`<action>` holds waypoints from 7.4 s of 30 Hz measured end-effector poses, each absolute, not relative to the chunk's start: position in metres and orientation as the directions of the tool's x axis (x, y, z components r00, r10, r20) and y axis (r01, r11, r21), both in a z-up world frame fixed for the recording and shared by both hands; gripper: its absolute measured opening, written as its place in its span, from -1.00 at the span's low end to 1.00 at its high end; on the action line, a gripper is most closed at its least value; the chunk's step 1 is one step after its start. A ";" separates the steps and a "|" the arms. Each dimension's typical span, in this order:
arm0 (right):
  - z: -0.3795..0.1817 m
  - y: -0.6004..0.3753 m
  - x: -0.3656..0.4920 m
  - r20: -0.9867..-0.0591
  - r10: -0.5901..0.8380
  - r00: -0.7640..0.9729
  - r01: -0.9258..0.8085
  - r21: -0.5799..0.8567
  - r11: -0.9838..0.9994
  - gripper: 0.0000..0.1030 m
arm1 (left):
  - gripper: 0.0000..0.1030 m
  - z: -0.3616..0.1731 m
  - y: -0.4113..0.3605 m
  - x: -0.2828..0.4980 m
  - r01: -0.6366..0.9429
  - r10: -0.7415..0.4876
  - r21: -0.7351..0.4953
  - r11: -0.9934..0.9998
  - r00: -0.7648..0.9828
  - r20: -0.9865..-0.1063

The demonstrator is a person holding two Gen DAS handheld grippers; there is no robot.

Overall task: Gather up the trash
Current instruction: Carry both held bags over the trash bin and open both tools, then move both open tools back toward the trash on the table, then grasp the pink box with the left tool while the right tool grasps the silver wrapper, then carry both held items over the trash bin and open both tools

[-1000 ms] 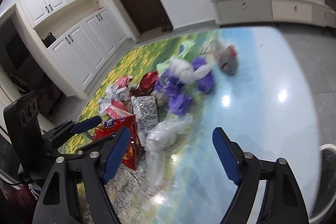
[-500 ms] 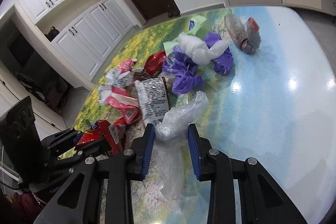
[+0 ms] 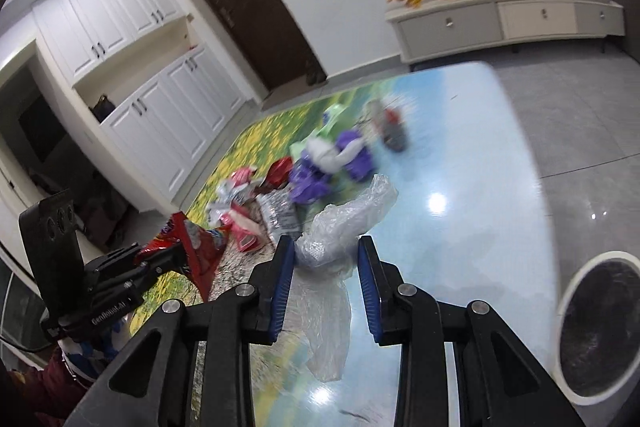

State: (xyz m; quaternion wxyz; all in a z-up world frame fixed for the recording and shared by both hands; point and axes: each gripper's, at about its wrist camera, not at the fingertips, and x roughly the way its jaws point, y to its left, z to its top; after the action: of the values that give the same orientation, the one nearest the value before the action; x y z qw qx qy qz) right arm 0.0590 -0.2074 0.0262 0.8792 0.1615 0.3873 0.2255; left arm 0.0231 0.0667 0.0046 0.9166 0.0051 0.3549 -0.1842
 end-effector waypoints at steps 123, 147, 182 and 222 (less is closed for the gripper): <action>-0.040 -0.069 0.150 -0.766 0.492 0.413 -0.559 0.214 0.801 -0.20 | -0.33 -0.081 0.123 0.117 -0.088 -0.243 -0.348 0.933 0.558 -0.793; 0.003 -0.121 0.060 -0.704 0.488 0.517 -0.488 0.226 0.843 -0.57 | -0.46 -0.064 0.114 0.029 0.076 -0.450 -0.494 0.866 0.548 -0.705; 0.022 -0.246 0.031 -0.589 0.435 0.681 -0.288 0.331 0.899 -0.58 | -0.46 0.013 0.035 0.078 0.289 -0.622 -0.565 0.773 0.525 -0.582; -0.155 -0.512 0.025 -0.842 0.088 0.532 0.433 0.360 0.826 -0.17 | 0.01 -0.123 -0.369 0.142 0.553 -0.529 -0.433 0.712 0.018 -0.848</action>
State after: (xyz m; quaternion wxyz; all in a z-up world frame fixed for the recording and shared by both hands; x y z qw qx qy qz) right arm 0.0255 -0.5124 -0.1553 0.8306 0.2759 0.4725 -0.1037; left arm 0.1420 -0.3690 -0.1233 0.7134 0.0100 0.5892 -0.3792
